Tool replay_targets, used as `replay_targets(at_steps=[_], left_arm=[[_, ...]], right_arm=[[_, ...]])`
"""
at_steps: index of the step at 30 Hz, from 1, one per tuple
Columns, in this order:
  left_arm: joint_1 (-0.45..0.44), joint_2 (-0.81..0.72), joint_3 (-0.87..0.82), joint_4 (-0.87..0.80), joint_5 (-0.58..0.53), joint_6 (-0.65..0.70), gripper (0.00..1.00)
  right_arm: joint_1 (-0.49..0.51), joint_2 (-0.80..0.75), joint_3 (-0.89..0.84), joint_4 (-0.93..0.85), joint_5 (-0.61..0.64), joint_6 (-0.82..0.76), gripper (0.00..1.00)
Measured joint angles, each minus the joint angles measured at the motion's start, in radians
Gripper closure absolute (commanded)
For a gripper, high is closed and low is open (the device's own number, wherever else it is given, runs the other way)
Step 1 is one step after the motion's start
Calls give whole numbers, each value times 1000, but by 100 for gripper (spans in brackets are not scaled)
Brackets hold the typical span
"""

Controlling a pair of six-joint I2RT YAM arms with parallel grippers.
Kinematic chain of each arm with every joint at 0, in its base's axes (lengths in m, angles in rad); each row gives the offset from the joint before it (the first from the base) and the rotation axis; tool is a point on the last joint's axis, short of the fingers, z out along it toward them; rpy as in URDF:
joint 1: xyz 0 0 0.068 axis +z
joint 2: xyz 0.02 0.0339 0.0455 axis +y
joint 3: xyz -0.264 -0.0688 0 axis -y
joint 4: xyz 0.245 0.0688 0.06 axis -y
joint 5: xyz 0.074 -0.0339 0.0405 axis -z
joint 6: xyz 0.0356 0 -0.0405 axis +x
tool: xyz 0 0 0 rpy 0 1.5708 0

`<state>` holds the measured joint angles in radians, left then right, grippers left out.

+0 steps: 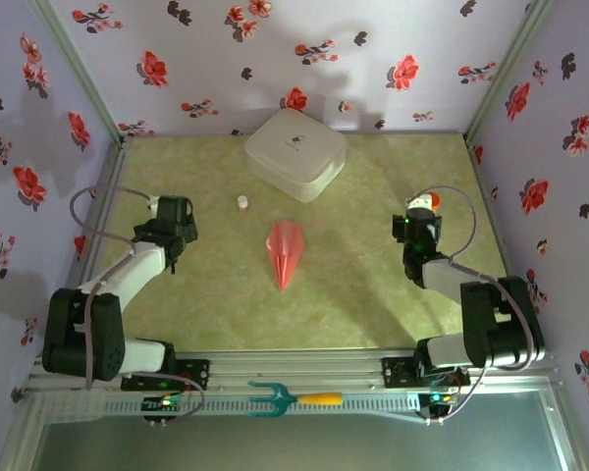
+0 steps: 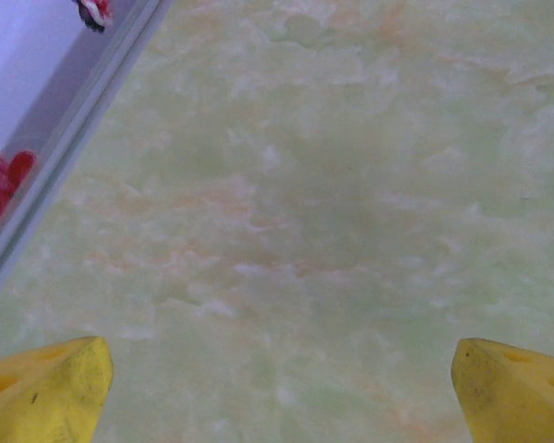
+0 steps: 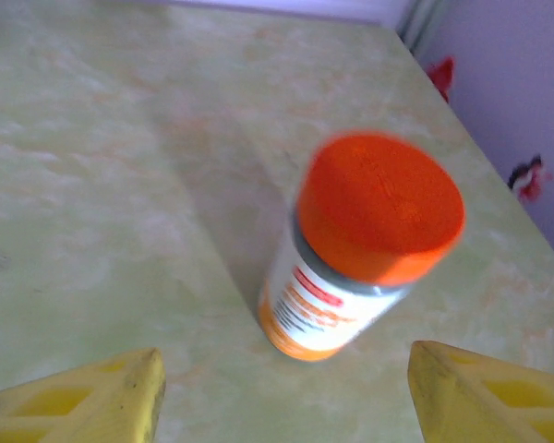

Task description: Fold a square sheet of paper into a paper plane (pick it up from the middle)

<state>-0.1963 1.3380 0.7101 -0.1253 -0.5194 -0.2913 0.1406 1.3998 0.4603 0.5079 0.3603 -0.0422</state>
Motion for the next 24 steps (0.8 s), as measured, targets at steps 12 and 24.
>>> replay_targets(at_steps=[12, 24], left_arm=[[58, 133, -298, 764, 128, 302, 2], [203, 198, -325, 985, 324, 246, 0]], right_arm=[[-94, 162, -121, 347, -151, 79, 1], [-94, 162, -93, 362, -143, 106, 1]])
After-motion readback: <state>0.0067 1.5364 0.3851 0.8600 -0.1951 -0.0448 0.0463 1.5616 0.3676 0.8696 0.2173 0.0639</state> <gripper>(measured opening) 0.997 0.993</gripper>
